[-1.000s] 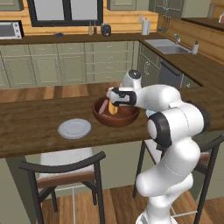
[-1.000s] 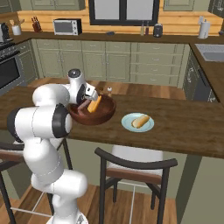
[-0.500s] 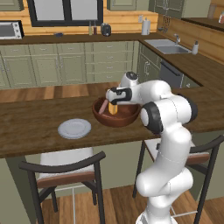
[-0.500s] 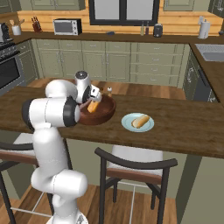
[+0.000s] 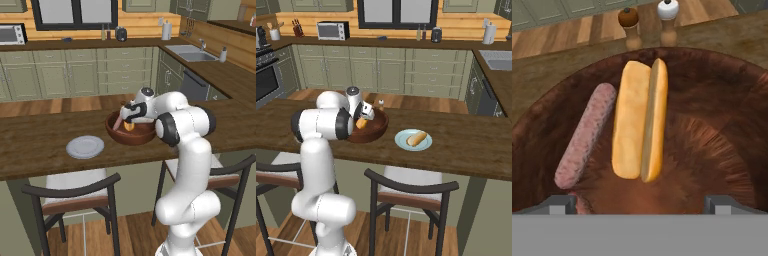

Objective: Place one bun and one sausage from the bowl on each plate.

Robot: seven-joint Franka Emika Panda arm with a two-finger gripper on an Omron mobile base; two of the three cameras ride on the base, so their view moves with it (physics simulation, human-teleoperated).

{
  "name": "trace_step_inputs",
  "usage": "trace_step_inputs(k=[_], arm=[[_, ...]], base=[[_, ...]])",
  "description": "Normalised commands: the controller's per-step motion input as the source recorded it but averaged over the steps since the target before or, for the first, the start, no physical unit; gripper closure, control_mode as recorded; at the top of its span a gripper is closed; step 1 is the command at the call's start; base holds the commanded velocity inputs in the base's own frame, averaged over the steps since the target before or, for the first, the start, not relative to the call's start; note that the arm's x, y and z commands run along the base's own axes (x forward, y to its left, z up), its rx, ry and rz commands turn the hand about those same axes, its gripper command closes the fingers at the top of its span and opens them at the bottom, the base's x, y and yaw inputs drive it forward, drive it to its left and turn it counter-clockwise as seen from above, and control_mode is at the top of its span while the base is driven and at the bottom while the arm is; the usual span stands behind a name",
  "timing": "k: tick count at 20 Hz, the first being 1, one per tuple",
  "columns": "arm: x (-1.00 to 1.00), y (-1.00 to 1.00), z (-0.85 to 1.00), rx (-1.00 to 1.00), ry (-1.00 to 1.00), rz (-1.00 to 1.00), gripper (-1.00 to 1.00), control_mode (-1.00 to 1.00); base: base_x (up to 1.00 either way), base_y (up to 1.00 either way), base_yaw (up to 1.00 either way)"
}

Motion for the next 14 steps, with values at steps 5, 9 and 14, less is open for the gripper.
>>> trace_step_inputs(k=[5,9,14], arm=[[0.24,0.00,-0.33,0.00,0.01,0.00,-1.00,-1.00],[0.23,0.00,-0.37,0.00,0.02,0.00,-1.00,-1.00],[0.22,0.00,-0.35,0.00,0.03,0.00,-1.00,-1.00]], base=[[0.00,0.00,0.00],[0.00,0.00,0.00],[0.00,0.00,0.00]])
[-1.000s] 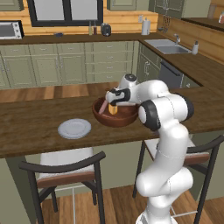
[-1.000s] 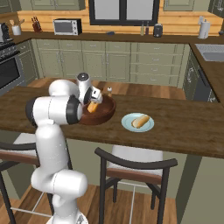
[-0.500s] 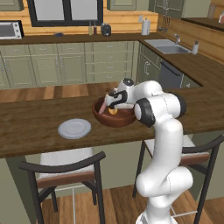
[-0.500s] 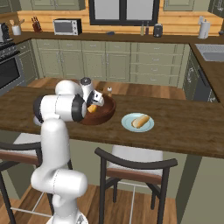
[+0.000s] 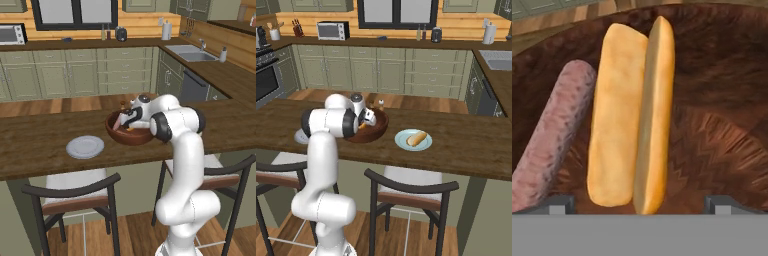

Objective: Place one bun and one sausage from the bowl on each plate.

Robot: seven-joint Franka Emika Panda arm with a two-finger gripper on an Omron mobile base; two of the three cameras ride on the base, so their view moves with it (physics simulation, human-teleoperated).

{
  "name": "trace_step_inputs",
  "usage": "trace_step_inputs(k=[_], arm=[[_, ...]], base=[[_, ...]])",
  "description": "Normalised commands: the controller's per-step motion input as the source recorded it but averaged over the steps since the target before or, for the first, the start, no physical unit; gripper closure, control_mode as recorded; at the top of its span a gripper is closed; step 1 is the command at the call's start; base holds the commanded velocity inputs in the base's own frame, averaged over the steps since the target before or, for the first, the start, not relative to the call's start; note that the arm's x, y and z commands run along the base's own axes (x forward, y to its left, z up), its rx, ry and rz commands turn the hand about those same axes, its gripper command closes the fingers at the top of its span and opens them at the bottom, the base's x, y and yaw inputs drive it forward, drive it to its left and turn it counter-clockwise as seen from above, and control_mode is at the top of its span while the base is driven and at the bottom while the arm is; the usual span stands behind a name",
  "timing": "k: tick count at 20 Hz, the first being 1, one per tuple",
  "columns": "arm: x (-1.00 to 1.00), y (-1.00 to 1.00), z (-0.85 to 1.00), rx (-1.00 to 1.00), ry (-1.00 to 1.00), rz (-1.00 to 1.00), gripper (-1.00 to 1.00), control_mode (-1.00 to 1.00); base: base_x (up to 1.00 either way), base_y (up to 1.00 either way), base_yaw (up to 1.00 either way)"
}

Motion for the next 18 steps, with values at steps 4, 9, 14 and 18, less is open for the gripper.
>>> trace_step_inputs(k=[4,9,14,18], arm=[[0.11,0.06,-0.31,0.00,0.02,0.00,1.00,-1.00],[0.06,0.06,-0.28,-0.02,0.03,0.00,1.00,-1.00],[-0.05,0.00,0.09,0.00,0.00,0.00,1.00,-1.00],[-0.52,0.00,0.91,0.00,-0.14,0.00,1.00,-1.00]], base=[[0.00,0.00,0.00],[0.00,0.00,0.00],[0.00,0.00,0.00],[0.00,0.00,0.00]])
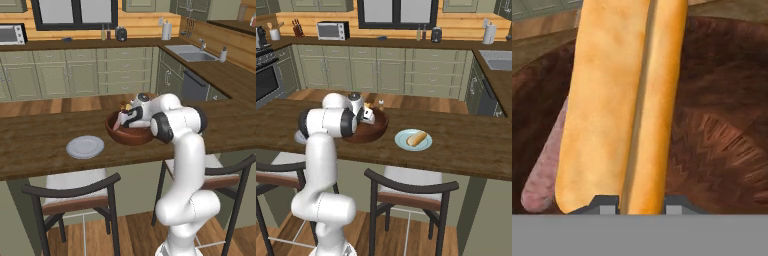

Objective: Place one bun and one sausage from the bowl on each plate.

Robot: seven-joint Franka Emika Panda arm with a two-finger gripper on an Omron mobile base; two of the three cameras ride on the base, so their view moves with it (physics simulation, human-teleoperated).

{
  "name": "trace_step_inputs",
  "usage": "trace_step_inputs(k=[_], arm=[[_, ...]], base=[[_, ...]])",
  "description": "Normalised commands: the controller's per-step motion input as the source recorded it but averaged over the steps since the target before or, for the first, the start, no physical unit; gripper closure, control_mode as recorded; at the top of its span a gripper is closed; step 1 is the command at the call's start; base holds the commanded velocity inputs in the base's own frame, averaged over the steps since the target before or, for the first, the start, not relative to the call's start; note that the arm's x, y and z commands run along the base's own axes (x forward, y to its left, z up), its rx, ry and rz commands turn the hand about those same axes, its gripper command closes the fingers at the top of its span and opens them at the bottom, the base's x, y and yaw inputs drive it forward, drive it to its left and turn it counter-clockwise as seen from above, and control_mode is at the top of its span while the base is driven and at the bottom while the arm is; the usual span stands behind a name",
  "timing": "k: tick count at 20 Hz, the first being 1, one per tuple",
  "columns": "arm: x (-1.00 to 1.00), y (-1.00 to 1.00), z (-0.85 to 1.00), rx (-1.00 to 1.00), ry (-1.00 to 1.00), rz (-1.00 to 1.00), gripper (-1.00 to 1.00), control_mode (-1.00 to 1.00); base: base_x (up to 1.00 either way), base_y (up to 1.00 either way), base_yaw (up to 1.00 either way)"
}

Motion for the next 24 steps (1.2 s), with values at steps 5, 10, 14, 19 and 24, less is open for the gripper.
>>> trace_step_inputs(k=[5,10,14,19,24], arm=[[-0.91,0.01,0.85,0.00,-0.07,0.03,1.00,-1.00],[-1.00,0.17,0.48,-0.02,0.00,0.10,1.00,-1.00],[-0.99,0.56,0.28,-0.05,0.00,0.09,1.00,-1.00],[-0.32,0.91,0.17,-0.14,0.15,0.05,1.00,-1.00],[0.00,1.00,0.00,-0.27,0.26,0.02,1.00,-1.00]], base=[[0.00,0.00,0.00],[0.00,0.00,0.00],[0.00,0.00,0.00],[0.00,0.00,0.00],[0.00,0.00,0.00]])
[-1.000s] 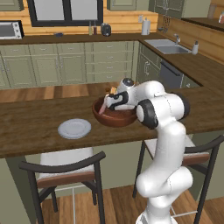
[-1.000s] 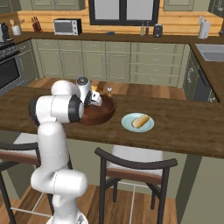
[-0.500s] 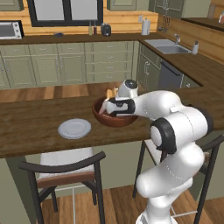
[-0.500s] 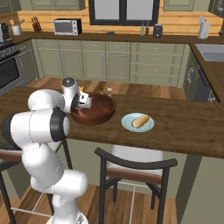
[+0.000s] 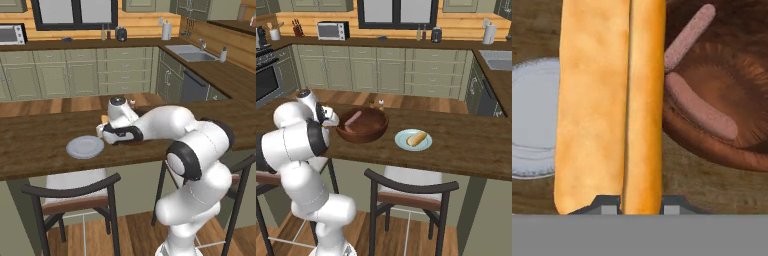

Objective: Place one bun and one sausage from the bowl on each plate.

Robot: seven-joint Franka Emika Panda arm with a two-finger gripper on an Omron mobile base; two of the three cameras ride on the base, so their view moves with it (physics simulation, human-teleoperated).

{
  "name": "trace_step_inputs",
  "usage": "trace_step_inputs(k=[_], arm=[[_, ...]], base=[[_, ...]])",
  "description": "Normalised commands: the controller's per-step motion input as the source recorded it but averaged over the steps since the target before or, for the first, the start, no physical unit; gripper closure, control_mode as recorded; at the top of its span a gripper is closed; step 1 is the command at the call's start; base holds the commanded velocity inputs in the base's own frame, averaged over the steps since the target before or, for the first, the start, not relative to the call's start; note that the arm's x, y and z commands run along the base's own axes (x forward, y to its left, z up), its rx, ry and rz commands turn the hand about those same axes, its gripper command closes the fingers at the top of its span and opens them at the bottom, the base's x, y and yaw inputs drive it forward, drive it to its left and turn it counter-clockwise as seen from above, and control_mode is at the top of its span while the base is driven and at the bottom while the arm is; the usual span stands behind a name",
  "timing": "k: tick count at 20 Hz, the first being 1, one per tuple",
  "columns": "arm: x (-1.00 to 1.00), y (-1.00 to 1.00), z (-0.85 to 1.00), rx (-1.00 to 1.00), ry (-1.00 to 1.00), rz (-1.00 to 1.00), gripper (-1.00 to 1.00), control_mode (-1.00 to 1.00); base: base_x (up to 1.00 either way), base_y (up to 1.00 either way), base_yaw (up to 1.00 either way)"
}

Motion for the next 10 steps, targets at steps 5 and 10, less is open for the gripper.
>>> trace_step_inputs(k=[5,10], arm=[[0.00,0.99,-0.14,-0.27,0.24,0.06,1.00,-1.00],[0.16,0.34,-0.57,-0.08,0.12,0.05,1.00,-1.00]], base=[[0.00,0.00,0.00],[0.00,0.00,0.00]])
